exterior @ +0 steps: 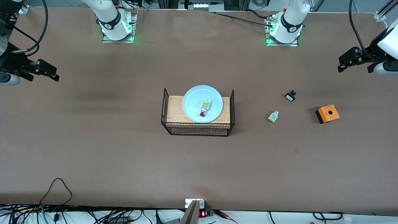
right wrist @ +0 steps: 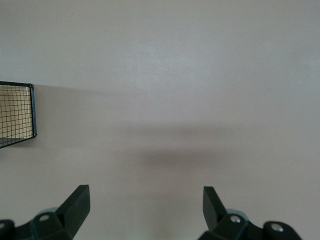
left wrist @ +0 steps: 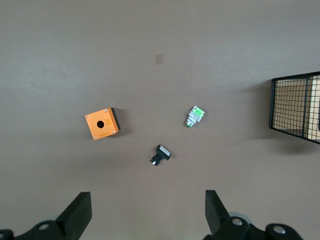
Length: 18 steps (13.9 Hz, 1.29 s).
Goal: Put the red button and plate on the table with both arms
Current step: 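Move the left gripper toward the plate in the wire basket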
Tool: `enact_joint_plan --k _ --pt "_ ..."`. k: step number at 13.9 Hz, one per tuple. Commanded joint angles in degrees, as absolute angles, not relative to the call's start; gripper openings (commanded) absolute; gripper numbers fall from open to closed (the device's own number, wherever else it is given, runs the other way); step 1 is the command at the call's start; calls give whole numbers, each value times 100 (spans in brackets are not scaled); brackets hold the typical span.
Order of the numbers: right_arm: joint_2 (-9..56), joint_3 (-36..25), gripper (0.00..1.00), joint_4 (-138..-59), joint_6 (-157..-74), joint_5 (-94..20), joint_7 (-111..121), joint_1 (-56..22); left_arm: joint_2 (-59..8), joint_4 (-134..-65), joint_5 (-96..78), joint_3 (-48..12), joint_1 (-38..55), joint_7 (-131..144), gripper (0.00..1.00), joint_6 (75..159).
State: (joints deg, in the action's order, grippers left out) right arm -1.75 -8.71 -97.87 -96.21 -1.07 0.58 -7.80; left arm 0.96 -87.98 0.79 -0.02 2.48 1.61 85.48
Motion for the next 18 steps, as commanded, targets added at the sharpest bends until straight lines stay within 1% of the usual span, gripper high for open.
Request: enact_joint_plan --k 1,8,11,13,15,17,18 --pt "-185 -853 100 -9729 -9536 -26 114 -791 158 -8798 123 -35 220 185 100 8473" --pt "-158 -853 100 -9729 -9536 -26 114 -782 150 -8807 62 -140 263 237 100 8315" --pt "-158 -853 100 -9729 -9536 -35 114 -782 80 -8807 53 -692 334 833 100 8253" --pt "-150 -853 100 -9729 -9536 -35 114 -782 -131 -8798 0 -983 605 1324 100 8305" --pt "-149 -853 100 -9729 -9536 -35 114 -774 -403 -8780 -140 -1212 895 2122 100 8550" --pt "-97 -853 100 -9729 -9536 -35 114 -773 -745 -8684 -237 -1222 1360 2661 100 9085" --pt "-88 -853 100 -9729 -9536 -35 114 -782 -1034 -8510 -255 -1213 1649 2907 100 9375"
